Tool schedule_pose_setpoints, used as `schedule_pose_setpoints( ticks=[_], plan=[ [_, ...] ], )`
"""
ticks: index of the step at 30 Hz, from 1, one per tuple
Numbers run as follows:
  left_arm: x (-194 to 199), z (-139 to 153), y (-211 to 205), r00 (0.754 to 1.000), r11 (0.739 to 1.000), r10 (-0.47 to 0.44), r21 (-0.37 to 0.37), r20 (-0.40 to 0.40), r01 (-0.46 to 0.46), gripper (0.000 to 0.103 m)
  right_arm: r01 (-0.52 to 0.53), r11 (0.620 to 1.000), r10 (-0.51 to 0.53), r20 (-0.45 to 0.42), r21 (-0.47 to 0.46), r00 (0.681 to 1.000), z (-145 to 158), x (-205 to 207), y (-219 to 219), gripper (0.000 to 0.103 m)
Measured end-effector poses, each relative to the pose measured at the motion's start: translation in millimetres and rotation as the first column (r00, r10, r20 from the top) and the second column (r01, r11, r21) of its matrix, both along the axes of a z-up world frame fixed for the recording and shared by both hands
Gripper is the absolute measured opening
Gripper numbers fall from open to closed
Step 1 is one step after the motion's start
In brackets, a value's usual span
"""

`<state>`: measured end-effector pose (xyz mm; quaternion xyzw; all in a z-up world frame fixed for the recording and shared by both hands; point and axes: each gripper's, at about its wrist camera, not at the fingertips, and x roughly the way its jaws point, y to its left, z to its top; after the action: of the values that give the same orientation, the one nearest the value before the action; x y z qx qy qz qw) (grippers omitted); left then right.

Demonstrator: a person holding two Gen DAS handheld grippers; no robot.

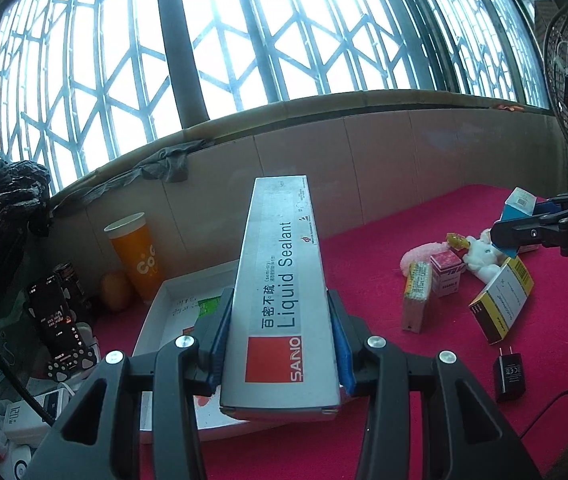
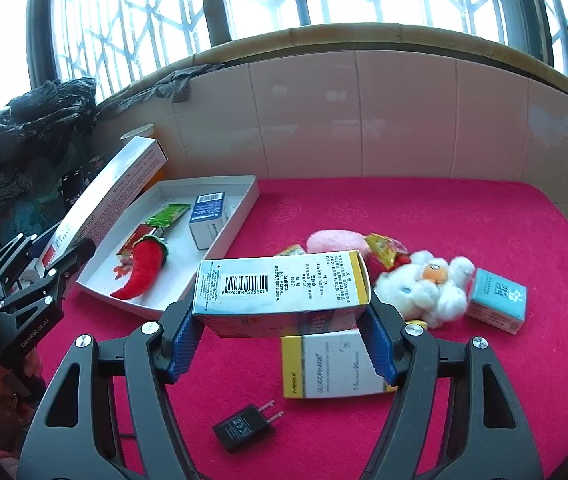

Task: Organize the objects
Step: 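Lift and carry sealant box with left tool while right carries white box toward tray, then lower sealant box into tray with left gripper while right lowers white box, open both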

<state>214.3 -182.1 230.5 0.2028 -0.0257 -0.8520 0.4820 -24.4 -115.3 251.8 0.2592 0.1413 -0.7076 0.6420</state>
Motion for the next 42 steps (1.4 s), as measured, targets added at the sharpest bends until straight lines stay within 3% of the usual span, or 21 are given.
schedule_pose_setpoints(
  ticks=[15,27,34,42],
  plan=[
    [36,-4,-27,0.995,0.996,0.081,0.046,-0.058,-0.078,0.043,-0.094,0.995,0.095,-0.017,0.019,0.995,8,45,-44,0.07],
    [59,-6,-62,0.988,0.987,0.126,0.106,-0.086,-0.117,0.043,-0.138,0.99,0.137,0.033,0.033,0.99,11,67,-78,0.07],
    [71,-8,-83,0.984,0.979,0.137,0.164,-0.113,-0.117,0.043,-0.152,0.987,0.149,0.059,0.047,0.987,9,77,-96,0.07],
    [92,-6,-122,0.969,0.955,0.14,0.285,-0.201,-0.079,0.043,-0.157,0.985,0.15,0.103,0.07,0.983,6,86,-121,0.07]
  ],
)
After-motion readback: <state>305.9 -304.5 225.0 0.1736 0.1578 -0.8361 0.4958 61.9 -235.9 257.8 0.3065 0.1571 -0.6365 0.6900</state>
